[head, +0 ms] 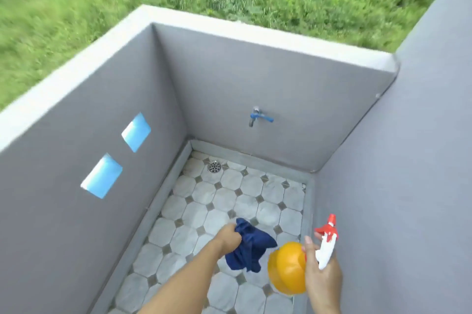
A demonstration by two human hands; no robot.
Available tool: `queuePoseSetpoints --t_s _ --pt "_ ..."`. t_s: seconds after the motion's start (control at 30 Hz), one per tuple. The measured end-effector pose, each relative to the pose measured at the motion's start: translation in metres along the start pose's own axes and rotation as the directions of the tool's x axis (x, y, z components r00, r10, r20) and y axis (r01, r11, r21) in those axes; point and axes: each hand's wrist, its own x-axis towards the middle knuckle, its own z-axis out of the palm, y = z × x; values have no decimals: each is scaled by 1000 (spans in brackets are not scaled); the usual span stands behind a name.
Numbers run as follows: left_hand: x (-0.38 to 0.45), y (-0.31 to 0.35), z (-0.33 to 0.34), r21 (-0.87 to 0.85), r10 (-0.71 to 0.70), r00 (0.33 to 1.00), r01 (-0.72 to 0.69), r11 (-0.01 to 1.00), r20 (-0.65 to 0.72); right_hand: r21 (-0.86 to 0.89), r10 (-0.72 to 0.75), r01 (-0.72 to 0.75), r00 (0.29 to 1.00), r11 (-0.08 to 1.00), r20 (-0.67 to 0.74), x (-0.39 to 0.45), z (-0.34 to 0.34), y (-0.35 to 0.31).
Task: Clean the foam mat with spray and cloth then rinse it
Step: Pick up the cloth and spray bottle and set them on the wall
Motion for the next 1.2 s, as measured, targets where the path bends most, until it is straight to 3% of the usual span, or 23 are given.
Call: queuePoseSetpoints --t_s 0.17,0.33,0.57,0.7,0.8,1.0,1.2 --pt "-101 116 -107 -370 2 991 -51 927 -131 58 -93 93 996 994 -14 -10 -40 -142" --pt "-170 194 -179 -532 176 956 -279 799 -236 112 -175 175 984 978 -17 -13 -59 -242" --pt "-183 259 -268 -372 379 859 -496 785 -345 93 -296 293 955 952 18 17 -39 -350" --pt "-164 296 -315 -475 364 927 -363 802 -94 94 -360 360 933 928 -13 54 -17 -409" --pt "-140 325 -351 -443 373 928 -345 828 -26 97 -378 378 926 921 -20 84 -3 -455" --pt "-88 383 -409 -326 489 866 -494 806 -102 119 -407 408 913 905 -29 139 26 -518" --pt "-30 421 -450 -288 480 848 -529 798 -226 146 -388 383 921 912 11 200 55 -554"
